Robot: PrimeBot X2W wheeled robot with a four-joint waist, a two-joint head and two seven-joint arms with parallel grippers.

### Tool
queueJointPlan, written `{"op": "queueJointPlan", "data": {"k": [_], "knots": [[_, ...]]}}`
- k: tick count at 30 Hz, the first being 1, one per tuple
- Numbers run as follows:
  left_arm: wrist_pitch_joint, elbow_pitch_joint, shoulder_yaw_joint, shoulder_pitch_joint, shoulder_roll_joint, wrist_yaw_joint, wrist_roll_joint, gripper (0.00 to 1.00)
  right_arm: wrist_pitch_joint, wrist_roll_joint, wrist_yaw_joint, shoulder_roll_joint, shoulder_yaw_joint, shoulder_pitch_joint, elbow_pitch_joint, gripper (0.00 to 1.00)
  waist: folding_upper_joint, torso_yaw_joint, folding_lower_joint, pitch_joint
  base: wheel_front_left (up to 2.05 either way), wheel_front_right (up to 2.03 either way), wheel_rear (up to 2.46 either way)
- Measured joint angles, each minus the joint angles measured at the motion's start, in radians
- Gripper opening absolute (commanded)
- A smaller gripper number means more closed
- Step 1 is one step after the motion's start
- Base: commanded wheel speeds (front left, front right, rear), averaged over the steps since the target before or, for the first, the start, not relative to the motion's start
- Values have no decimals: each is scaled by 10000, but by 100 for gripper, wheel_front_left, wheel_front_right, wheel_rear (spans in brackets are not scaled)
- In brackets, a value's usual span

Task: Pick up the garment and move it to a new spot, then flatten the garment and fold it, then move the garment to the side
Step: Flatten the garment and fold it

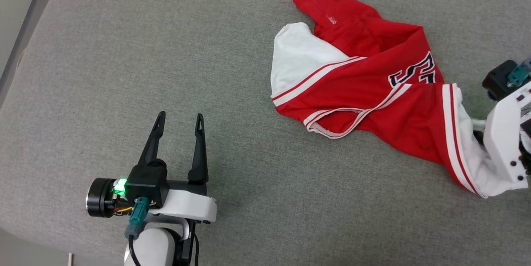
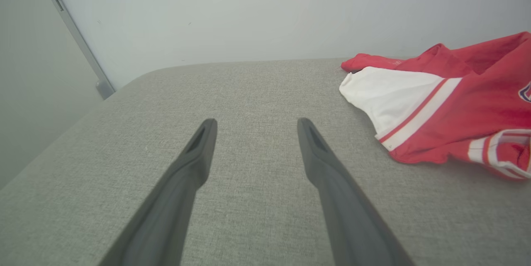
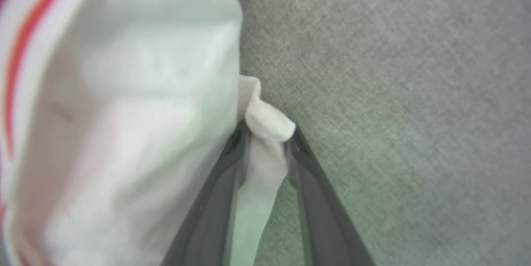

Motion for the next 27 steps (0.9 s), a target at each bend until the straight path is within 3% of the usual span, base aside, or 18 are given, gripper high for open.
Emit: {"op": "queueJointPlan", "data": {"k": [10,17,27], "knots": [[0,173,341,278,10,-73,50,100,-3166,75,81,570,104,113,736,0,0,-325,1,-782,0,0,0],[0,171,669,703,245,-144,136,100,-5116,205,81,616,-336,375,437,0,0,-774,1,-1649,0,0,0],[0,138,961,1337,313,-174,174,100,-6149,107,79,336,-1678,2564,-1388,0,0,-1424,1,-2556,0,0,0]]}}
